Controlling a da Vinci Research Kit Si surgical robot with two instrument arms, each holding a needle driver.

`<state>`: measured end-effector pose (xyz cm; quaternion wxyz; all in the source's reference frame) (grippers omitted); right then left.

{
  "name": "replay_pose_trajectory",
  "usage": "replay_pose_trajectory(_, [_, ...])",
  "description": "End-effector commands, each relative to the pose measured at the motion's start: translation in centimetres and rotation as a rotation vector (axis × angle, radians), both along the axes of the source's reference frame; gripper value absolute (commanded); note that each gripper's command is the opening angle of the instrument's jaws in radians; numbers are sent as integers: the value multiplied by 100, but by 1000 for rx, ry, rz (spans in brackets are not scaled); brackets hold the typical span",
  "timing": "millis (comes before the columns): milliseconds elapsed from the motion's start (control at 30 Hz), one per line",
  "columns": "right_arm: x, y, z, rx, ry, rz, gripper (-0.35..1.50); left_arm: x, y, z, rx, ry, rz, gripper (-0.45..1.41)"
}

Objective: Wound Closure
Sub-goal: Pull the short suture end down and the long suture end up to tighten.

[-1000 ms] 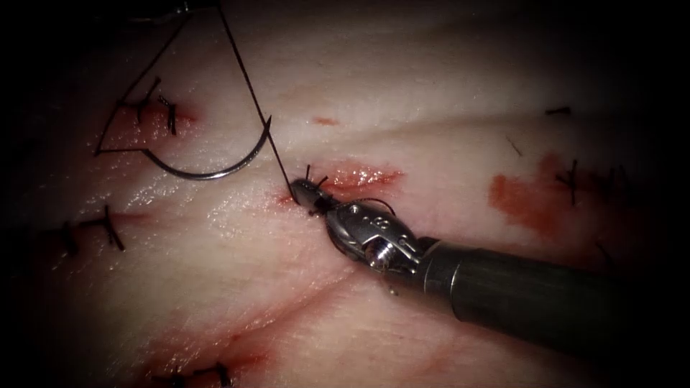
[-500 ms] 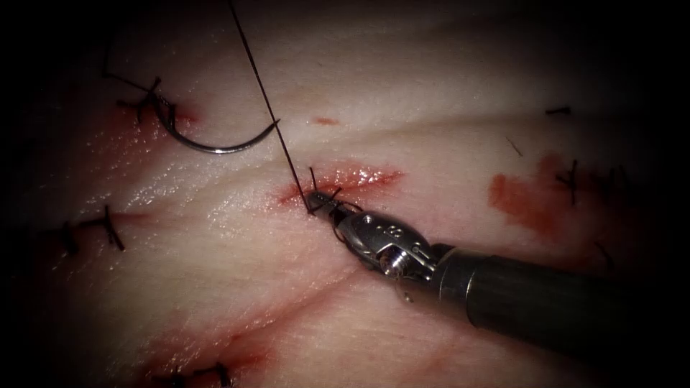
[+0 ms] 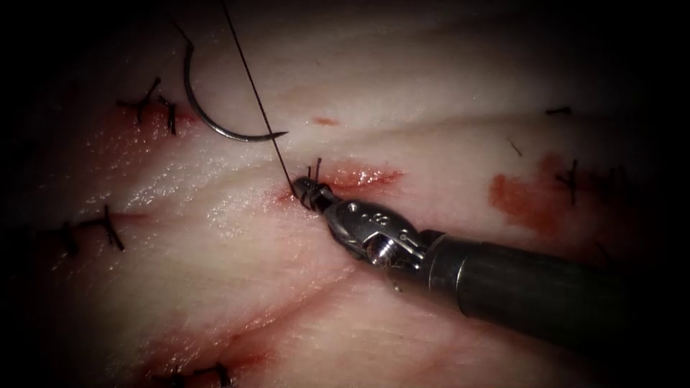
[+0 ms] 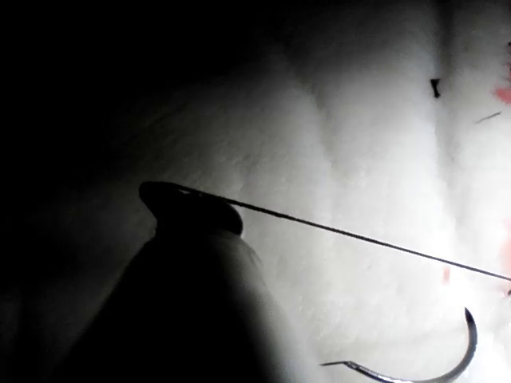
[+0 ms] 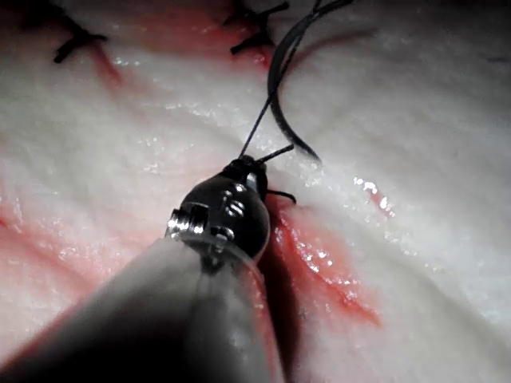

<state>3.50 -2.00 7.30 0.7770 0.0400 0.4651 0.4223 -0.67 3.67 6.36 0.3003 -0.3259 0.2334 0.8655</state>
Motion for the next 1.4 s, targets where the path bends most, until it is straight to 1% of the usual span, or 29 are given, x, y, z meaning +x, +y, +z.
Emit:
replay_pose_trajectory(33, [10,3,3,1,-1,-8,-35,-5,12,1,-6,-3,-8,-45])
replay_pose_trajectory(133, [8,-3,7,0,-20,-27,-35,3,23,1,-21,7,-24,-45])
replay_pose_trajectory(267, [9,-11,26,-129,-120,-148,-35,16,30,6,-29,37,-51,-45])
replay_pose_trajectory(300, [9,-13,34,-139,-129,-176,-35,19,29,8,-34,39,-53,-45])
replay_pose_trajectory(333, [8,-14,36,-139,-129,-181,-35,19,28,9,-35,38,-53,-45])
replay_pose_trajectory(367, [7,-15,37,-141,-128,-183,-35,21,28,10,-37,39,-53,-45])
replay_pose_trajectory(400, [6,-17,37,-90,-110,-151,-35,22,28,10,-39,44,-50,-45])
replay_pose_trajectory(467, [3,-19,33,-57,-82,-125,-35,25,30,10,-43,56,-44,-45])
replay_pose_trajectory(633, [2,-22,30,-53,-82,-119,-35,28,35,9,-51,60,-45,-45])
replay_pose_trajectory(800, [2,-19,31,-53,-81,-116,-35,23,31,8,-58,67,-56,-45])
replay_pose_trajectory(900, [1,-16,25,-48,-66,-105,-35,20,32,6,-60,76,-51,-45])
replay_pose_trajectory(1033, [2,-7,9,-88,-55,-111,-35,20,38,5,-70,76,-46,-45])
replay_pose_trajectory(1100, [1,0,-4,-94,-41,-102,-35,20,41,4,-83,78,-43,-45])
replay_pose_trajectory(1167, [-4,6,-25,-95,-17,-83,-35,20,40,3,-92,79,-39,-45])
replay_pose_trajectory(1200, [-7,7,-37,-49,11,-48,-35,21,38,3,-92,82,-42,-45])
replay_pose_trajectory(1267, [-10,6,-49,-24,19,-31,-35,22,37,2,-94,89,-40,-45])
replay_pose_trajectory(1333, [-12,3,-55,-16,22,-28,-35,22,38,1,-100,97,-38,-45])
replay_pose_trajectory(1400, [-12,0,-55,-18,22,-30,-35,23,41,0,-107,102,-43,-45])
